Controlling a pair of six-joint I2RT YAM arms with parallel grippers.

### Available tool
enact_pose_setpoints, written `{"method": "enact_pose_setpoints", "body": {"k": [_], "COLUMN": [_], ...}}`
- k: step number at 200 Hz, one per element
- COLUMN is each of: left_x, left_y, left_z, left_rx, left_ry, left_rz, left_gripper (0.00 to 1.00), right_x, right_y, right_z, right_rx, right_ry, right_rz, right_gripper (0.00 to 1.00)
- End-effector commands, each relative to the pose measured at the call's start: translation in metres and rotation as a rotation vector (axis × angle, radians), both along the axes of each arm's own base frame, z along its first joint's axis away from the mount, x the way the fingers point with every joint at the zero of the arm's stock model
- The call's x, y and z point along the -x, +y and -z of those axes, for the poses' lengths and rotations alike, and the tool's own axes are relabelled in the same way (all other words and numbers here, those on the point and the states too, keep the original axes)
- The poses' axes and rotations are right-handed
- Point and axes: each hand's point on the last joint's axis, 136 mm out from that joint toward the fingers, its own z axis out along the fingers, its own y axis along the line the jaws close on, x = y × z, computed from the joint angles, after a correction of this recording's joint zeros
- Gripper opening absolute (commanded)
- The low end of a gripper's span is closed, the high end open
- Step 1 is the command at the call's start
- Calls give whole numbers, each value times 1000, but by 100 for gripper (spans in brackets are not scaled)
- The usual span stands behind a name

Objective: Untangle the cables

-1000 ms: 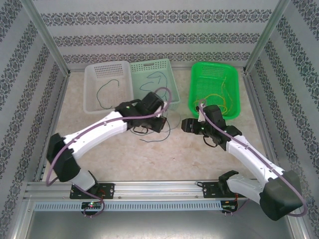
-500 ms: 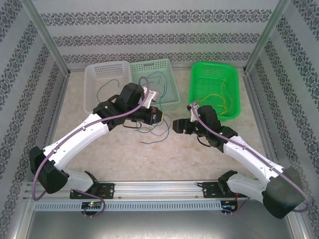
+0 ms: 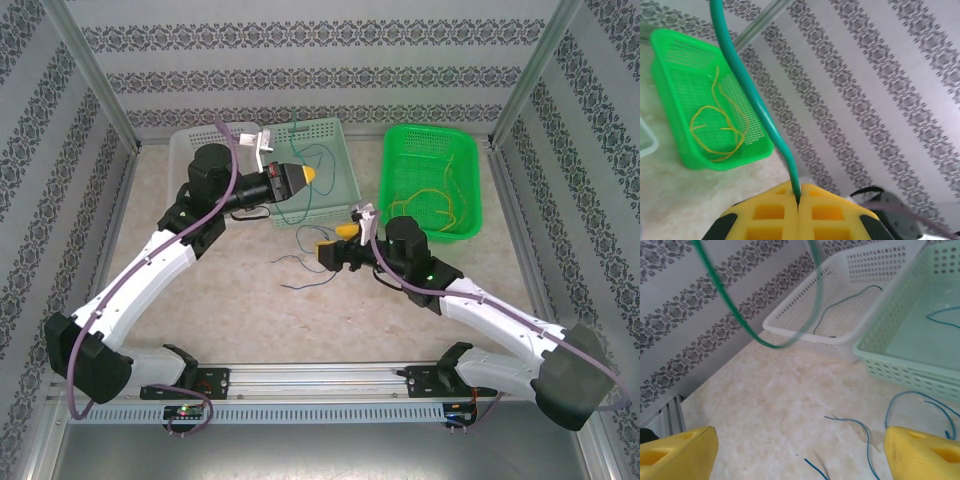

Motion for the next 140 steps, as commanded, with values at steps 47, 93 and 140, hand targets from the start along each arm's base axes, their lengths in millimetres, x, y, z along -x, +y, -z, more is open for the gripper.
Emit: {"method": "enact_pose_setpoints", "body": {"k": [47,93,140], "left_x": [-12,-19,-22], "left_y": [3,8,16], "left_z": [-34,-47,-53], "left_rx": [230,352,426], "left_ry": [-19,-11,12], "left_rz": [-34,-72,-111], "left_gripper": [0,0,0], "right_x": [-33,-49,-81], "right_y": [24,53,56], "right_z": [-30,-31,-37], "right_rx": [-76,-15,-53], "right_ry": [-195,-332,-382], "right_rz": [111,194,345], "right_gripper": [88,88,87]}}
